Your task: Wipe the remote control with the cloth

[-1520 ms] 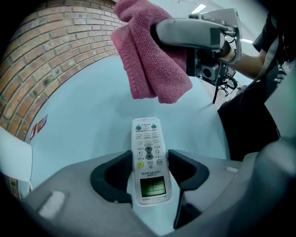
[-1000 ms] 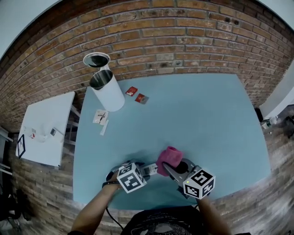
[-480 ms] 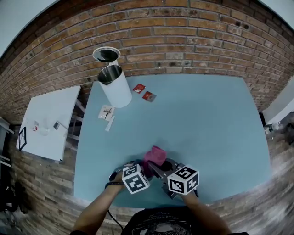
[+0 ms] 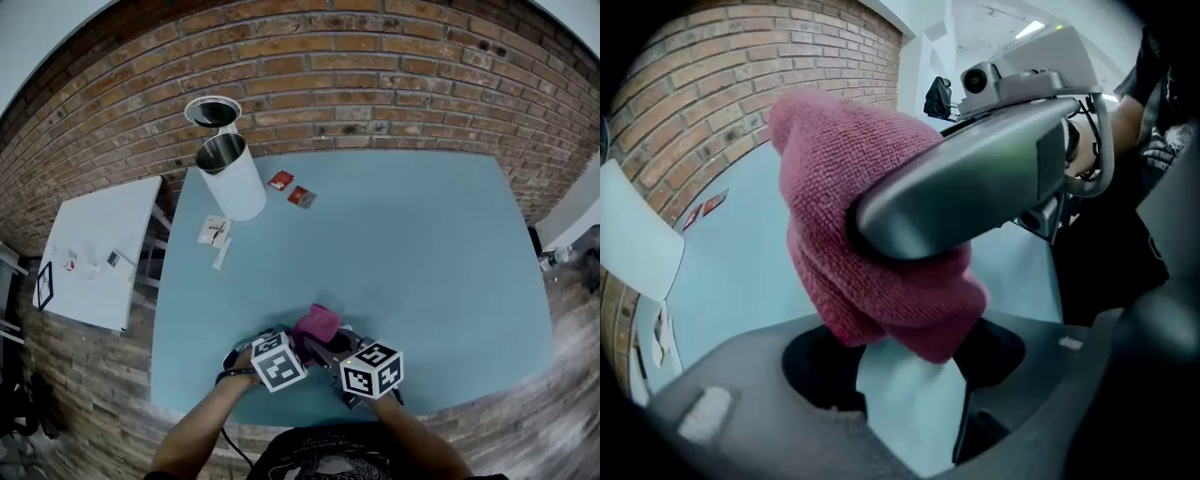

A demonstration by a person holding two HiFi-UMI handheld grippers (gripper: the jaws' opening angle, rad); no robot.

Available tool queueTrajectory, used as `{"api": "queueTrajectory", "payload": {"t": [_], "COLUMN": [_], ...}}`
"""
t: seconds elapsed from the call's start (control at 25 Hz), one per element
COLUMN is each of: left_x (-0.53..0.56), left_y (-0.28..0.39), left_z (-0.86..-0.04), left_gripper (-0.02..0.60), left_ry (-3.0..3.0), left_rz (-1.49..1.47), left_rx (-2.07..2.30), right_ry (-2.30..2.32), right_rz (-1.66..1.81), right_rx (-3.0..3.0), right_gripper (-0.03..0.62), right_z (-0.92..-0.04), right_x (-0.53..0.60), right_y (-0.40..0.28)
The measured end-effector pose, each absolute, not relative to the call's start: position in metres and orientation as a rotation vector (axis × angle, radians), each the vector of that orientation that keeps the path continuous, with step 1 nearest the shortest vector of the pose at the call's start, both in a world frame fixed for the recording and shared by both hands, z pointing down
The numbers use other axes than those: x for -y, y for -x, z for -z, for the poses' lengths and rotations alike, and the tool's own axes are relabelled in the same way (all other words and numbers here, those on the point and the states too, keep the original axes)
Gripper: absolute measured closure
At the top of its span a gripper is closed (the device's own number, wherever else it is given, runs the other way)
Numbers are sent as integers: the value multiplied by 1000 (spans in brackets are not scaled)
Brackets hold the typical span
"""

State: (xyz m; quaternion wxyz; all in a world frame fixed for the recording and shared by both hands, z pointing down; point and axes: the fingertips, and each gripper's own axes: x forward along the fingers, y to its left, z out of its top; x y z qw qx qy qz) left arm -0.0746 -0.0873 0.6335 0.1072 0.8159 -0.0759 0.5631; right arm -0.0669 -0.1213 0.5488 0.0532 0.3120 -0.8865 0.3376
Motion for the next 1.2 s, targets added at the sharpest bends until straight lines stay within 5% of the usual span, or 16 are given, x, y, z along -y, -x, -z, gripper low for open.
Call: {"api": "queueTrajectory", "payload": {"t": [1.2], "left_x": [88], "left_y": [79], "left_z": [-633], "left_gripper": [318], "left_ry": [-2299], "left_rz": [-1726], "left_rx": [213], "right_ry": [-1056], "right_rz": [-1153], "right_rx": [2648], "right_gripper": [531], "right_z": [-564], "right_x": [133], "right_y": [-35]}}
